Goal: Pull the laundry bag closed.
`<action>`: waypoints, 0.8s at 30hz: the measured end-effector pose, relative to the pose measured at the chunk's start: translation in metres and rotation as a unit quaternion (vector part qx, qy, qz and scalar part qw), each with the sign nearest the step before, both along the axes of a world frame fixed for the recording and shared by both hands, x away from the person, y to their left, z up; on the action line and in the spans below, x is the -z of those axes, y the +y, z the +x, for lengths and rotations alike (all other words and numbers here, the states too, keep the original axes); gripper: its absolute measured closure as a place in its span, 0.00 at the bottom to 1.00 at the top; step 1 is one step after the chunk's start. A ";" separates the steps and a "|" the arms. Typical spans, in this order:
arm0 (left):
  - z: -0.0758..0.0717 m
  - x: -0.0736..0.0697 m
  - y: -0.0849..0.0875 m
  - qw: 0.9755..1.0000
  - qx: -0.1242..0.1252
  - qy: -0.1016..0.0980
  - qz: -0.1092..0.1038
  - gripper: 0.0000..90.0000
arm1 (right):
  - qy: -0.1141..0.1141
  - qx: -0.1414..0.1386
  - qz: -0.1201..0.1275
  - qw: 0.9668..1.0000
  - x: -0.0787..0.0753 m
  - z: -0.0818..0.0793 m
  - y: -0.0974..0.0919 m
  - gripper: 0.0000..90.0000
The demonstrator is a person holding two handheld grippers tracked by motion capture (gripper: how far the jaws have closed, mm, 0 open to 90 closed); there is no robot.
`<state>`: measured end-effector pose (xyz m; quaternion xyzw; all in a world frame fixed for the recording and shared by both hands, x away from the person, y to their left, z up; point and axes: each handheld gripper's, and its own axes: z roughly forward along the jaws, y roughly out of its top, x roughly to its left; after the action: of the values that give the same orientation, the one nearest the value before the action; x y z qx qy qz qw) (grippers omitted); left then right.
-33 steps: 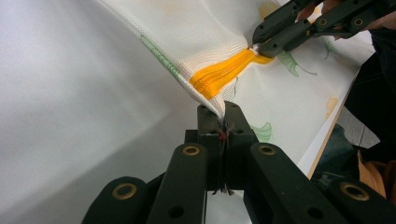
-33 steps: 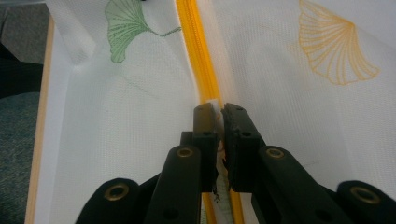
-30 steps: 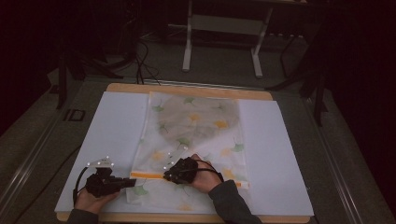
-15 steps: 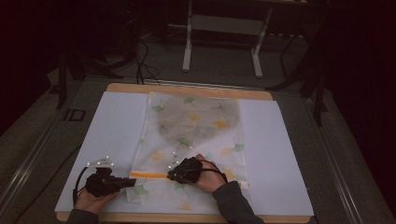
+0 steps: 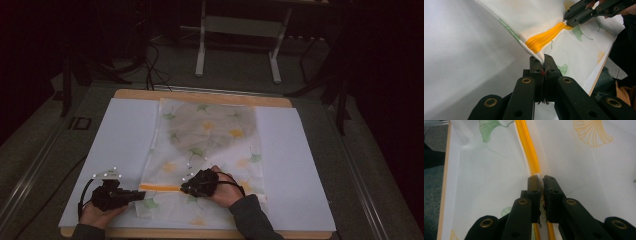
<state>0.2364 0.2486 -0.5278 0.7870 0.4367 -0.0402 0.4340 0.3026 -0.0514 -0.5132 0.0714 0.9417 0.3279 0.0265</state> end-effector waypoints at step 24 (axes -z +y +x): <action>0.000 0.000 0.001 1.000 -0.002 -0.002 0.000 0.98 | 0.004 0.019 -0.010 1.000 0.002 0.002 -0.025 0.94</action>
<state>0.2365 0.2497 -0.5275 0.7862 0.4371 -0.0380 0.4351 0.3046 -0.0768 -0.5149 0.0902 0.9434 0.3176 0.0301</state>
